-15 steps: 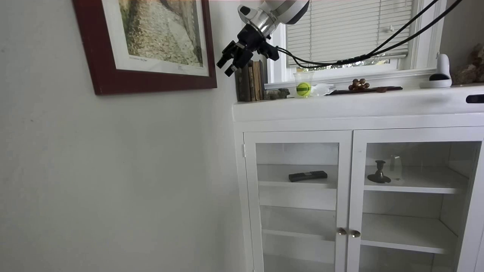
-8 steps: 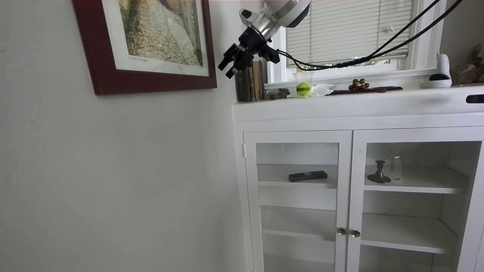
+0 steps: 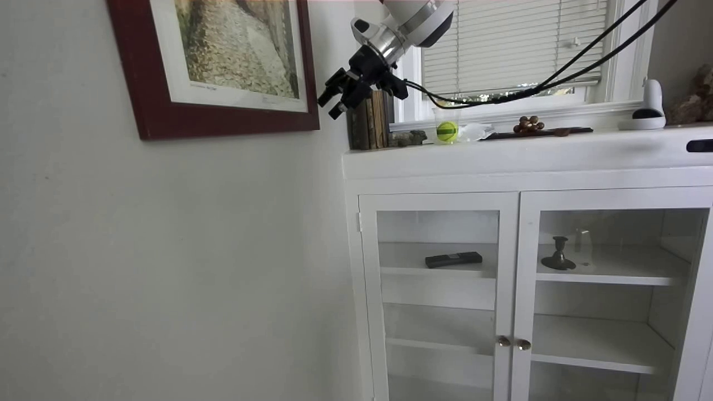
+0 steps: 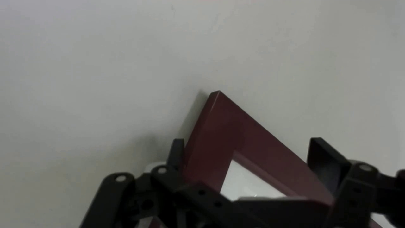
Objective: Align the picture frame on the wall
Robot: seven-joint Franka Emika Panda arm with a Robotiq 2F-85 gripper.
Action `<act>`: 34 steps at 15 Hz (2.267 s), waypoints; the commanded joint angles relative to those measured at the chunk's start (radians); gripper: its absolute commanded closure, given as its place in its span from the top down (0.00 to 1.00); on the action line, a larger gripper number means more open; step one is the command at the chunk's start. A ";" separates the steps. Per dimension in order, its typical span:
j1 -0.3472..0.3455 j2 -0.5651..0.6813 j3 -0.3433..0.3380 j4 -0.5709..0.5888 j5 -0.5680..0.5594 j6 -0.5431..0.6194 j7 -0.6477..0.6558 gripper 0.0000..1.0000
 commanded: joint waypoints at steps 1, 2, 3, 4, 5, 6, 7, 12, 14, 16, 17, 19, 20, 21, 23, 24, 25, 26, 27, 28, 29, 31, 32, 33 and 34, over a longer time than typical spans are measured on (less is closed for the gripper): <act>-0.012 0.034 0.013 0.052 0.032 -0.016 -0.035 1.00; -0.013 0.035 0.013 0.054 0.033 -0.018 -0.037 1.00; -0.015 0.038 0.015 0.057 0.036 -0.021 -0.040 1.00; -0.014 0.040 0.015 0.061 0.035 -0.022 -0.041 1.00; -0.015 0.044 0.018 0.068 0.037 -0.030 -0.045 1.00; -0.016 0.047 0.019 0.071 0.036 -0.035 -0.048 1.00; -0.017 0.050 0.021 0.075 0.038 -0.040 -0.051 1.00; -0.017 0.056 0.025 0.085 0.038 -0.077 -0.051 1.00; -0.018 0.057 0.026 0.088 0.039 -0.091 -0.049 1.00; -0.018 0.059 0.026 0.091 0.040 -0.109 -0.048 1.00; -0.016 0.060 0.024 0.092 0.037 -0.114 -0.044 1.00; -0.013 0.062 0.022 0.095 0.034 -0.117 -0.041 1.00; -0.010 0.061 0.018 0.093 0.031 -0.101 -0.036 1.00; -0.010 0.062 0.017 0.094 0.031 -0.097 -0.032 1.00; -0.007 0.061 0.014 0.094 0.028 -0.082 -0.024 1.00; -0.005 0.058 0.009 0.091 0.026 -0.062 -0.015 1.00; -0.002 0.054 0.003 0.084 0.023 -0.031 -0.001 1.00; -0.001 0.051 0.000 0.079 0.023 -0.002 0.011 1.00; -0.003 0.050 0.001 0.077 0.025 0.017 0.018 1.00; -0.005 0.049 0.002 0.076 0.023 0.019 0.030 1.00; -0.006 0.044 -0.001 0.072 0.016 0.019 0.047 1.00; -0.007 0.027 -0.006 0.061 0.011 -0.004 0.108 1.00; -0.009 0.023 -0.004 0.059 0.013 -0.012 0.125 1.00; -0.005 0.018 -0.012 0.054 -0.001 -0.006 0.158 1.00; -0.006 0.015 -0.011 0.052 0.004 -0.005 0.176 1.00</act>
